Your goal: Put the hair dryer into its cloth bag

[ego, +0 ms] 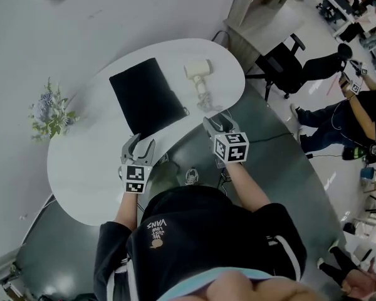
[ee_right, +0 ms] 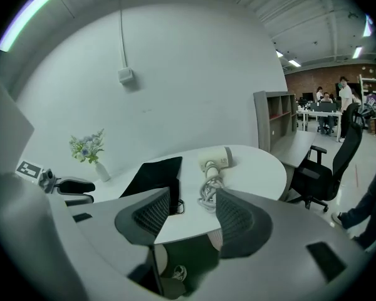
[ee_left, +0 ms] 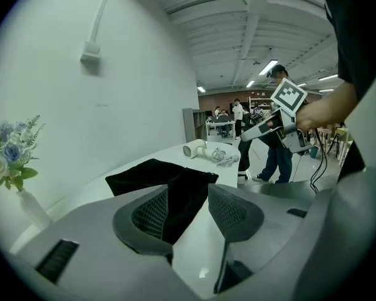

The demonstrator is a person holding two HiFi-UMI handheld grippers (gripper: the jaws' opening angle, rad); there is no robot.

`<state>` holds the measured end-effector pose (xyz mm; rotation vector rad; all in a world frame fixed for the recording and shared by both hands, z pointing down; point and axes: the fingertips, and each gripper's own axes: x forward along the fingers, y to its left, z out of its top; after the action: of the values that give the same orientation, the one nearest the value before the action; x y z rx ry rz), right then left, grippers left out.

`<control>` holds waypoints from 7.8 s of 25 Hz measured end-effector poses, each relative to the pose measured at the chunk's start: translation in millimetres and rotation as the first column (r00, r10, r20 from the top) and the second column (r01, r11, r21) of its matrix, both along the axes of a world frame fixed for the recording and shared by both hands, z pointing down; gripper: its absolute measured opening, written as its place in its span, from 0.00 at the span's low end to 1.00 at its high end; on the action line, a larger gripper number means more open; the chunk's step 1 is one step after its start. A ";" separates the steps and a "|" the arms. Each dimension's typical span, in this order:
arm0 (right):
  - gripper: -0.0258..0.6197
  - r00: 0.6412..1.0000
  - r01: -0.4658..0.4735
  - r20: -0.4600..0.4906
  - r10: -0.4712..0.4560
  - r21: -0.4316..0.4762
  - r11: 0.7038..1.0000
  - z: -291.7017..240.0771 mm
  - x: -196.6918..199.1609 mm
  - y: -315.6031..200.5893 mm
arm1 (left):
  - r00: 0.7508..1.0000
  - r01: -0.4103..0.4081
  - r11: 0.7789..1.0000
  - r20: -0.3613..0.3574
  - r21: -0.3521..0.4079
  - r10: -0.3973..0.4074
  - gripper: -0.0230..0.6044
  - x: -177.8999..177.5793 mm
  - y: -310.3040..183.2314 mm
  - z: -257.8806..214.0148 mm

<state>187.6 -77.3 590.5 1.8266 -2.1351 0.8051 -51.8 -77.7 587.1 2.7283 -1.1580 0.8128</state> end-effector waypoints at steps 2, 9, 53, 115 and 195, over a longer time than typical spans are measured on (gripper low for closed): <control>0.37 1.000 -0.003 -0.008 0.003 -0.020 1.000 6.3 2.0 -11.3 | 1.000 -0.007 1.000 0.004 -0.016 0.007 0.36 0.0 -6.4 4.2; 0.37 0.998 0.000 -0.057 -0.004 -0.077 0.997 24.6 9.3 -61.5 | 0.999 -0.041 0.998 0.026 -0.055 0.043 0.36 0.3 -23.6 14.6; 0.36 0.966 0.038 -0.212 -0.150 -0.455 0.890 106.8 18.0 -174.6 | 0.965 -0.161 0.965 0.170 -0.205 0.198 0.37 -11.5 -53.9 74.7; 0.36 0.927 0.373 0.086 -0.365 -0.315 0.873 64.2 -85.4 31.2 | 0.990 -0.116 0.940 0.040 -0.319 0.136 0.09 32.6 -54.4 55.8; 0.36 0.770 0.588 -0.099 -0.631 -0.274 0.761 82.9 -240.6 -168.9 | 0.972 -0.227 0.938 -0.119 -0.262 0.202 0.09 -6.8 -71.5 24.2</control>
<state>-53.1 -246.2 673.4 0.9314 -2.1951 0.6422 -58.6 -149.2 611.3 2.6531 -0.6786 0.7939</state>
